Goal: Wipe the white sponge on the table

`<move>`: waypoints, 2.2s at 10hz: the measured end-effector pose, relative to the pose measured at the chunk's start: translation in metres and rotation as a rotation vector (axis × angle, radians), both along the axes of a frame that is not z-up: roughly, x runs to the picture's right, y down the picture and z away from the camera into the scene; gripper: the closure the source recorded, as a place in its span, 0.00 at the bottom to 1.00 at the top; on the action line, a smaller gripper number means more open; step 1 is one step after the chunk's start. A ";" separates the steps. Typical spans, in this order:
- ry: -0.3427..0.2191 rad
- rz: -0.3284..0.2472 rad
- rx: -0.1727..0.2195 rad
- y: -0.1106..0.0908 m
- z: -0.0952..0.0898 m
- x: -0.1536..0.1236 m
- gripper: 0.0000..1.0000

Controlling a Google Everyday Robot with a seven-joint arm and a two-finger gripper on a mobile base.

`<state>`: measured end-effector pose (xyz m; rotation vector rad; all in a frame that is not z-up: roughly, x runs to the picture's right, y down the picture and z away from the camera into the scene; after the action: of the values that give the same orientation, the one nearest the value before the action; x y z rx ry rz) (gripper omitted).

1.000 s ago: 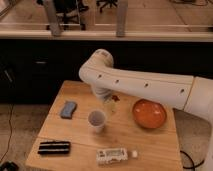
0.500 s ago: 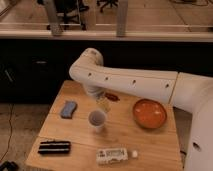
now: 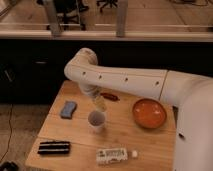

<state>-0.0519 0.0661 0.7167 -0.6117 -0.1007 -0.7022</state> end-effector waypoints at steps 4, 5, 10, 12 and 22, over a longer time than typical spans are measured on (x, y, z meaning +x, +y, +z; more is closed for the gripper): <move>-0.023 -0.037 -0.023 0.000 0.011 -0.011 0.20; -0.036 -0.051 -0.038 0.003 0.016 -0.020 0.20; -0.063 -0.094 -0.063 0.005 0.032 -0.034 0.20; -0.078 -0.115 -0.071 0.006 0.037 -0.045 0.20; -0.127 -0.197 -0.112 0.013 0.065 -0.078 0.20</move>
<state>-0.1294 0.0791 0.7817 -0.6899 -0.2007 -0.9316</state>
